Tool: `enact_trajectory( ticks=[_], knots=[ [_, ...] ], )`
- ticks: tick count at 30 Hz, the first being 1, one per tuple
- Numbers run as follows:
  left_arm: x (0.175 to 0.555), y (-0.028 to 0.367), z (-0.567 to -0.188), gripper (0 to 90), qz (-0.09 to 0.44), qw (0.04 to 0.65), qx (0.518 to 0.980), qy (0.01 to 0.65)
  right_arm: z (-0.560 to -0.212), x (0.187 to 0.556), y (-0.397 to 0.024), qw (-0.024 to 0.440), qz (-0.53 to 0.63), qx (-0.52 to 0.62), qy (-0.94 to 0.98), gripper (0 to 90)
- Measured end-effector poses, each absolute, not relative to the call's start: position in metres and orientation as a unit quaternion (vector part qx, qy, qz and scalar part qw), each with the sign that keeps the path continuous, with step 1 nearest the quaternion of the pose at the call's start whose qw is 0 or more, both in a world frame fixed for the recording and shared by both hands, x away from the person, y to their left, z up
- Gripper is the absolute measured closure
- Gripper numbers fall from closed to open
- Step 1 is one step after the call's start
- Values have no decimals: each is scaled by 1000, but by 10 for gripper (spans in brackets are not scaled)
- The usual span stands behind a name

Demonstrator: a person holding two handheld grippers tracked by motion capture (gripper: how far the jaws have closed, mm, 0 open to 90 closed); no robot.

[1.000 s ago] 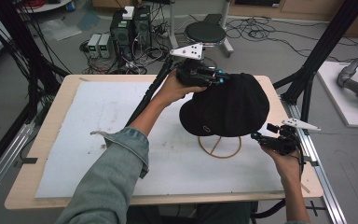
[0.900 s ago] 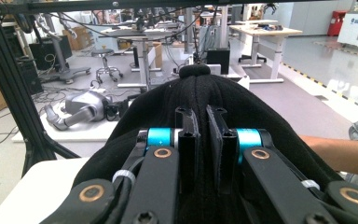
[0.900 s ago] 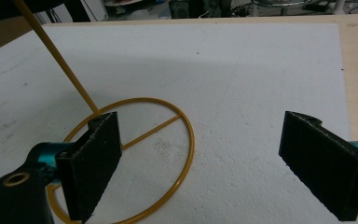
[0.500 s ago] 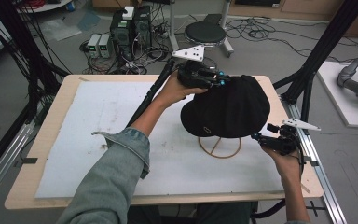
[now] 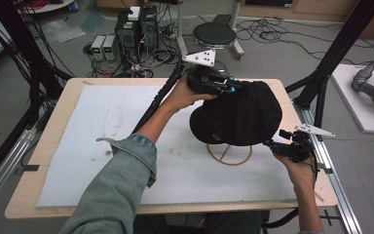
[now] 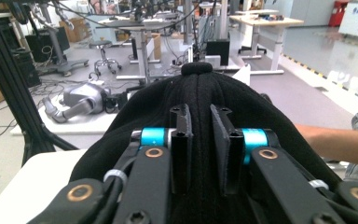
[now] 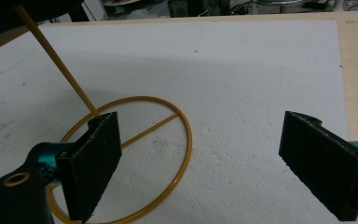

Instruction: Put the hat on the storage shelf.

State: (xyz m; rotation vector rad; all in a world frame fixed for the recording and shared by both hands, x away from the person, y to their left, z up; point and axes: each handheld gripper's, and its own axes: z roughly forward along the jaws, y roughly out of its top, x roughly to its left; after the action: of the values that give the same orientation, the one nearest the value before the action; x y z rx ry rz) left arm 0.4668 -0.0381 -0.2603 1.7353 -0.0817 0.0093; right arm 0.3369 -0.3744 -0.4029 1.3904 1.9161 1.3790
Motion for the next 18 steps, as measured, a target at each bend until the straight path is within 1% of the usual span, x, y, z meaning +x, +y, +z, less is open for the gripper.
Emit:
enact_trajectory(
  ticks=[10,15,18],
  knots=[
    [468,-35,-269,647,19,635,772,-29,-404,337,-376,201,491,499,685,128],
    [467,-32,-267,597,18,638,770,-22,-405,337,-375,200,490,499,686,128],
    [468,-26,-265,581,18,643,766,-18,-405,337,-376,199,489,500,687,128]
  ],
)
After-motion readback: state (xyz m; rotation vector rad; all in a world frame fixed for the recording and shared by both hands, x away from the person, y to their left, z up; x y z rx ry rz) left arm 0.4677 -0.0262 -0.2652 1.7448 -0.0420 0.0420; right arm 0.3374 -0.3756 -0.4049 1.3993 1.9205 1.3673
